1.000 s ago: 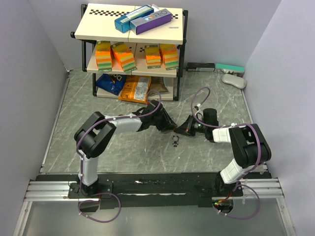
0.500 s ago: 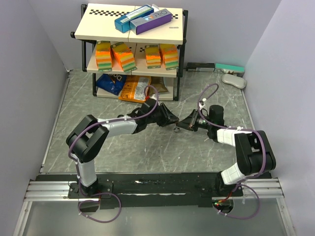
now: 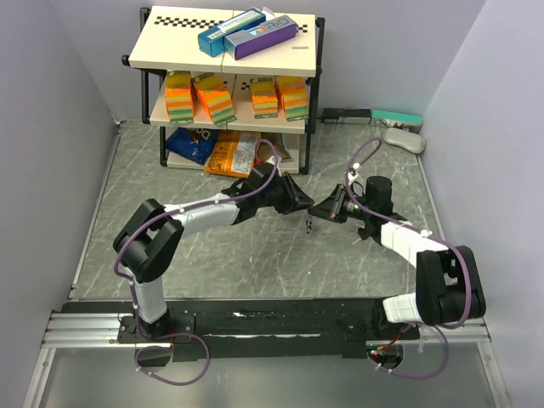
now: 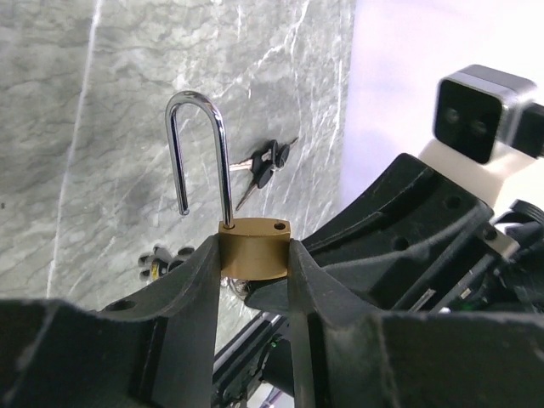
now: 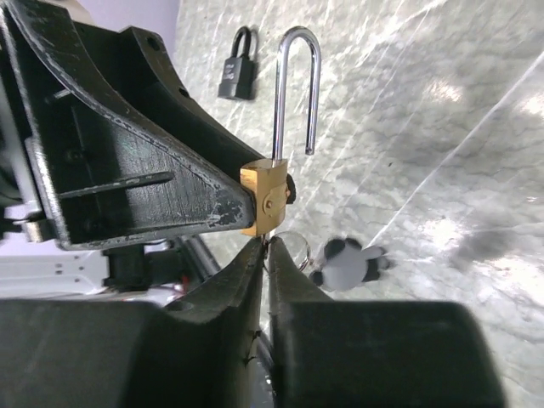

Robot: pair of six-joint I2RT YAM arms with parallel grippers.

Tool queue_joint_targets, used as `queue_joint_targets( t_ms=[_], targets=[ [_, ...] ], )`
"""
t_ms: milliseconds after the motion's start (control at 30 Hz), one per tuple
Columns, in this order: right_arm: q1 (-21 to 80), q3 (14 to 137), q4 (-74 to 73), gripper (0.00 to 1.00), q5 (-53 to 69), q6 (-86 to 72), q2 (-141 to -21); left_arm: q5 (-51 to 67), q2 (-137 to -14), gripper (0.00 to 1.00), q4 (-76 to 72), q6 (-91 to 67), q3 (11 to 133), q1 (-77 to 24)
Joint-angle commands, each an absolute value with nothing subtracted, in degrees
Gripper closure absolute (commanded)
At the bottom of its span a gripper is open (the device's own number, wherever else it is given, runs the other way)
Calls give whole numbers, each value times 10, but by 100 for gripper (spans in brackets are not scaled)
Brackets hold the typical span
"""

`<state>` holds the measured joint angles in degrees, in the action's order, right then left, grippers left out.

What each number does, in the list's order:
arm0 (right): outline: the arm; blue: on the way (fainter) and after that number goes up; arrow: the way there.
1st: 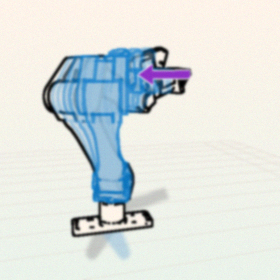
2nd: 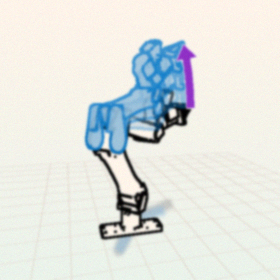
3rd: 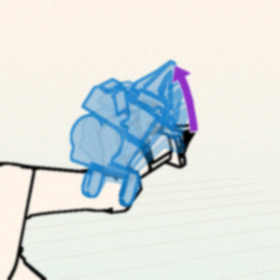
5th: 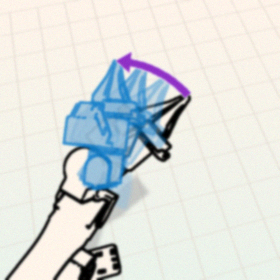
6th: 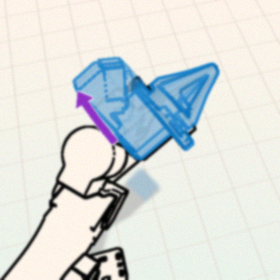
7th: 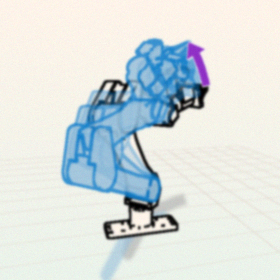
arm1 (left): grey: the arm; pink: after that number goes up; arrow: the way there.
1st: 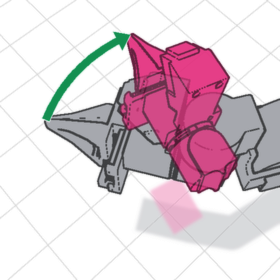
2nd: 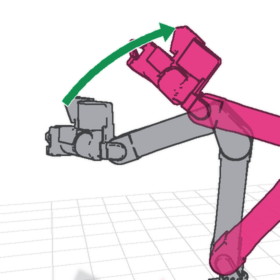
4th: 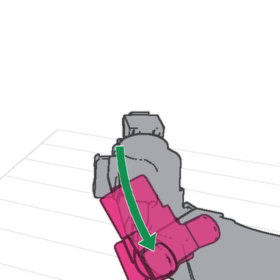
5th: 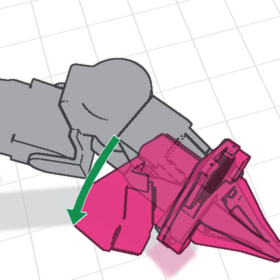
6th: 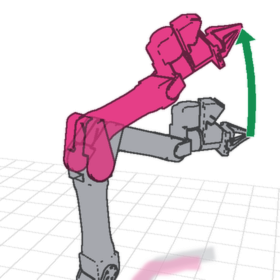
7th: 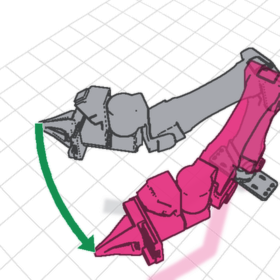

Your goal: Unlock with the key

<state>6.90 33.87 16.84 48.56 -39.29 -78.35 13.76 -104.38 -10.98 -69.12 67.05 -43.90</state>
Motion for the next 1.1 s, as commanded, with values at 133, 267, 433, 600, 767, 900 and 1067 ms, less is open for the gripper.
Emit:
queue_joint_targets(
  t_ms=[133,267,433,600,767,900,1067],
  targets=[
    [72,359,79,59,433,-313,-682,123,-1053,99,58,-658,766,-441],
    [72,349,37,49,425,-301,-638,116,-1048,99,71,-646,761,-432],
    [71,350,3,46,412,-294,-591,86,-1035,99,138,-607,770,-429],
    [72,375,-26,45,400,-284,-583,37,-998,99,220,-557,768,-427],
    [72,382,-27,45,396,-283,-588,2,-916,99,284,-538,722,-428],
    [72,378,-25,45,391,-283,-593,3,-848,99,358,-534,692,-427],
    [72,374,-19,45,391,-285,-604,2,-789,99,438,-527,684,-428]
  ],
)
